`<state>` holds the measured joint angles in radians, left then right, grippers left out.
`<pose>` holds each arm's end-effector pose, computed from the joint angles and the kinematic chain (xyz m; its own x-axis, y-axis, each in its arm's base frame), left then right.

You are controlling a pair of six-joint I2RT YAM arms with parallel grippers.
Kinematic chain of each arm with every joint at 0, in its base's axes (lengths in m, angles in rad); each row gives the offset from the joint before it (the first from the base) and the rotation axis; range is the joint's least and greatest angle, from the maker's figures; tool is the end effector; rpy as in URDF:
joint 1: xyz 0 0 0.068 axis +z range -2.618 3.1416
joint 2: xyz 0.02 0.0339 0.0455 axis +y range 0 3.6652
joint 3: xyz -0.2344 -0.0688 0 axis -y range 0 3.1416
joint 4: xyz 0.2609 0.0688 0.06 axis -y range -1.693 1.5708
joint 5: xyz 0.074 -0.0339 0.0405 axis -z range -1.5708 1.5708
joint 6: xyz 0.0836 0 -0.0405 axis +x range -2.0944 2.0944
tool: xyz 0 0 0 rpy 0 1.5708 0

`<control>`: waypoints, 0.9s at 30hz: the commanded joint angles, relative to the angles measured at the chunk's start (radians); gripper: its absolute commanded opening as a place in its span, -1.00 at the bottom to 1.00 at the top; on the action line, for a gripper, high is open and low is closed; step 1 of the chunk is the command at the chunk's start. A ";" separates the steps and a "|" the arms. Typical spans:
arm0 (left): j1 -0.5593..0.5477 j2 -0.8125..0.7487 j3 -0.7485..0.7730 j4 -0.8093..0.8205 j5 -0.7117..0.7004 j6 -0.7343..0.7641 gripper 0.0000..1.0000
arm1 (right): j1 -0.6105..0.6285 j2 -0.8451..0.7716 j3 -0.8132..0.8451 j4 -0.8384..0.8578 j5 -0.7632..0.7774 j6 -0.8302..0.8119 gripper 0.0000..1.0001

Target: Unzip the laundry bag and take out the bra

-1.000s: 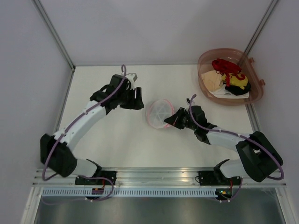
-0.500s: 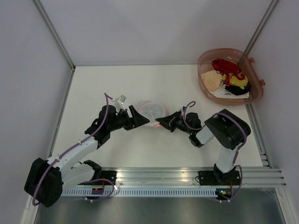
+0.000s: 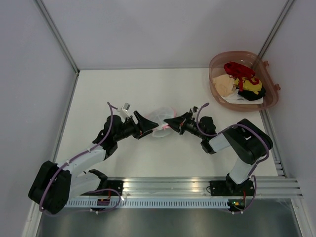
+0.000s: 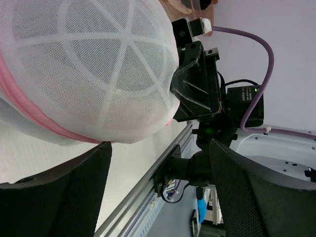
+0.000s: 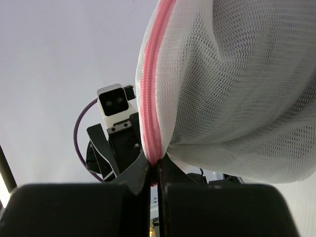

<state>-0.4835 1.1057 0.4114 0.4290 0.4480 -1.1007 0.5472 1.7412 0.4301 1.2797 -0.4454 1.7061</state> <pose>0.2469 -0.1705 0.1630 -0.8087 -0.4830 -0.3359 0.1505 0.3821 -0.9118 0.2666 0.2046 0.1031 -0.8260 0.5438 0.1482 0.1395 -0.0575 0.9885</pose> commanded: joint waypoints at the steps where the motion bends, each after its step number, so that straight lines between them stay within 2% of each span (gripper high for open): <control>1: 0.002 -0.010 0.021 0.006 0.023 -0.105 0.71 | 0.003 -0.035 -0.010 0.480 0.025 0.007 -0.99; 5: -0.004 -0.128 0.014 -0.174 -0.085 -0.077 0.75 | 0.005 -0.035 0.004 0.480 0.024 0.007 -0.99; 10: -0.004 -0.121 -0.051 -0.084 -0.097 -0.175 0.76 | 0.008 -0.054 0.013 0.480 0.014 0.003 -0.99; 18: -0.017 0.023 -0.010 -0.001 -0.077 -0.208 0.76 | 0.019 -0.091 0.004 0.480 0.001 -0.013 -0.99; 24: -0.017 0.019 -0.006 0.065 -0.193 -0.225 0.76 | 0.048 -0.085 0.019 0.480 -0.047 -0.014 -0.99; 27: -0.017 0.017 0.013 0.089 -0.223 -0.214 0.66 | 0.065 -0.080 0.012 0.480 -0.079 -0.025 -0.99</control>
<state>-0.4976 1.1316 0.3779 0.4259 0.2939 -1.2865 0.5907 1.6836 0.4267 1.2789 -0.4706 1.7016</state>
